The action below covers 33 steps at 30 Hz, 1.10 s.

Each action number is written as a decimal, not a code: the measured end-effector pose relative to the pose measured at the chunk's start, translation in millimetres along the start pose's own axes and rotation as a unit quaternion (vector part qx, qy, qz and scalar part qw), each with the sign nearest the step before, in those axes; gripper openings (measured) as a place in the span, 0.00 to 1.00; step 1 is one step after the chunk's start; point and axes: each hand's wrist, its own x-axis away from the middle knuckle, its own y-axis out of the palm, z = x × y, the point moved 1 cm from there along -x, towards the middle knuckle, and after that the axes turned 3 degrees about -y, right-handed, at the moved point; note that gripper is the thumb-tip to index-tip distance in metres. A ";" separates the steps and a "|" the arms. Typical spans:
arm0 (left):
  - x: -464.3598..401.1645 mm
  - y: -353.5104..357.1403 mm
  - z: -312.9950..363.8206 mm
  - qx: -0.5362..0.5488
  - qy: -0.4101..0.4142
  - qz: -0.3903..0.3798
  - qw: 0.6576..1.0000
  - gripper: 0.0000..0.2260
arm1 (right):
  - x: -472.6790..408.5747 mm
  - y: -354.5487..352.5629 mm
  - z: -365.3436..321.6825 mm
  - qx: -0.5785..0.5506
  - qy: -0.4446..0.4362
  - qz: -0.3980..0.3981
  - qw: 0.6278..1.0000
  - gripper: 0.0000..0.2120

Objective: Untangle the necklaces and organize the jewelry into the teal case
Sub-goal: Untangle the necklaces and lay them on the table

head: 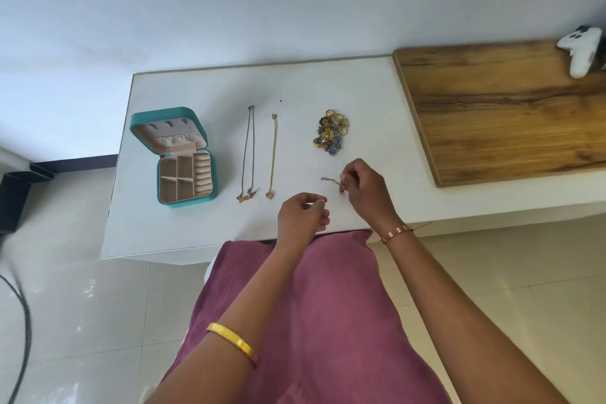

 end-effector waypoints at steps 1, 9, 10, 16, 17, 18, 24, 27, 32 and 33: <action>2.9 -1.1 1.2 0.001 0.011 0.003 1.000 0.06 | 0.8 -3.4 -8.2 -0.043 0.010 -0.002 0.999 0.04; 30.6 -13.4 27.1 -0.082 0.183 0.033 0.979 0.14 | 18.8 -34.2 -82.8 -0.272 0.029 -0.052 0.960 0.06; 33.8 -15.0 31.6 -0.078 0.195 0.030 0.977 0.16 | 22.0 -36.9 -90.4 -0.287 0.024 -0.057 0.956 0.06; 62.7 -34.3 53.2 -0.027 0.247 0.013 0.969 0.10 | 40.6 -49.4 -124.0 -0.311 -0.004 -0.035 0.950 0.06; 67.9 -38.3 53.5 -0.007 0.244 0.010 0.970 0.09 | 44.0 -51.1 -127.8 -0.309 -0.008 -0.023 0.951 0.06; 72.9 -42.7 53.0 0.013 0.241 0.009 0.970 0.08 | 47.7 -52.4 -131.4 -0.307 -0.012 -0.011 0.952 0.06; 99.1 -68.1 54.0 0.081 0.239 0.012 0.968 0.08 | 66.7 -50.4 -151.5 -0.309 -0.007 0.049 0.950 0.07; 109.8 -75.7 58.3 0.096 0.234 0.014 0.967 0.07 | 75.6 -48.1 -160.0 -0.306 -0.004 0.054 0.951 0.07; 125.7 -81.0 65.0 0.131 0.232 0.012 0.964 0.04 | 91.6 -50.6 -168.9 -0.243 -0.033 0.065 0.967 0.04; 128.7 -81.5 65.5 0.133 0.233 0.009 0.963 0.04 | 95.0 -52.2 -171.2 -0.214 -0.052 0.061 0.974 0.03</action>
